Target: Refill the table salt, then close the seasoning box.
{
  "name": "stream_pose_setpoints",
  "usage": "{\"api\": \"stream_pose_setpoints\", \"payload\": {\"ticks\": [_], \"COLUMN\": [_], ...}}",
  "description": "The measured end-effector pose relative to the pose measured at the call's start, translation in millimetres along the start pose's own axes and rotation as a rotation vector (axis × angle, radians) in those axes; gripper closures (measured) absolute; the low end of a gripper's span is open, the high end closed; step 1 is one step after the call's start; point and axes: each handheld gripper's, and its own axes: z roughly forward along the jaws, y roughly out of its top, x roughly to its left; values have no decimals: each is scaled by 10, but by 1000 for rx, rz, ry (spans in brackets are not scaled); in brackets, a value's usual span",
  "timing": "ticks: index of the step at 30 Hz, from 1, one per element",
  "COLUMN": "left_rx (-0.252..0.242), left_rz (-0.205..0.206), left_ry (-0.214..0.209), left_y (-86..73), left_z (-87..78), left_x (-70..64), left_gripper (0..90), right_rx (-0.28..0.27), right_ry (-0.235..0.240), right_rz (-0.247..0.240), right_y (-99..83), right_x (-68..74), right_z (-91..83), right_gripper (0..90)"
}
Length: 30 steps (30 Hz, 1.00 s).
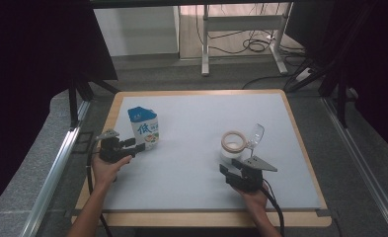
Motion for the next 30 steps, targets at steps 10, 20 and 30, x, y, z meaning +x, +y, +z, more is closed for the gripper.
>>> {"api": "stream_pose_setpoints", "payload": {"ticks": [10,20,30], "left_rx": [7,7,14], "left_rz": [11,-1,5], "left_ry": [8,-25,-36], "left_y": [-152,-239,-247], "left_z": [-24,-35,-13], "left_x": [-65,-83,-96], "left_gripper": [392,399,399], "right_rx": [-2,-14,-22], "right_ry": [-6,-10,0], "right_rz": [4,7,-22], "right_y": [-13,5,-20], "right_x": [-17,-37,-40], "right_z": [-42,-81,-247], "right_gripper": [436,436,496]}}
